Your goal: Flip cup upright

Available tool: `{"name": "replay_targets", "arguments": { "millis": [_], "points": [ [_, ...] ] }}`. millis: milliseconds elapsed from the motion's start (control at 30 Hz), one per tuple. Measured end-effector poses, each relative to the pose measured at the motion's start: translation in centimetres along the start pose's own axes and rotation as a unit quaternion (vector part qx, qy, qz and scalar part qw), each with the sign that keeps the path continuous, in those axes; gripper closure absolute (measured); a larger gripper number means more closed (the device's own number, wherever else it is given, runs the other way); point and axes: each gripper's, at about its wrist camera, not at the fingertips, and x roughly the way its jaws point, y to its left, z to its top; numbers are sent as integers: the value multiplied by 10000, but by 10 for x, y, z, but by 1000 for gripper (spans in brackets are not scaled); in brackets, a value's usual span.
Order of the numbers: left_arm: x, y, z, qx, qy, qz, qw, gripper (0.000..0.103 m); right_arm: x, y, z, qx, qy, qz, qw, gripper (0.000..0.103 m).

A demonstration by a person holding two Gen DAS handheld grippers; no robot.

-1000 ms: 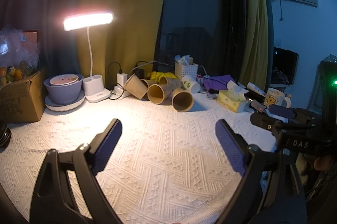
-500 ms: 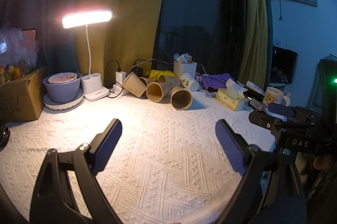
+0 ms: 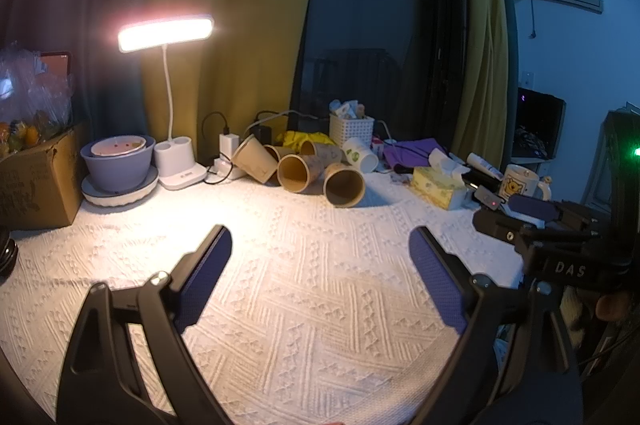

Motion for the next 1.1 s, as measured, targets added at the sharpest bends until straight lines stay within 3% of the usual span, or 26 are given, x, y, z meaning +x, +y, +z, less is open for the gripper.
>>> {"name": "replay_targets", "arguments": {
  "millis": [467,667,1100],
  "points": [
    [8,0,2,0,131,-35,9999,12,4,-6,3,41,-38,-32,10000,23],
    [26,-8,10,78,307,-277,9991,12,21,-21,13,27,-20,-178,9998,23],
    [146,-28,56,278,1422,-551,9879,12,97,-83,56,482,119,-201,9986,23]
  ]
}}
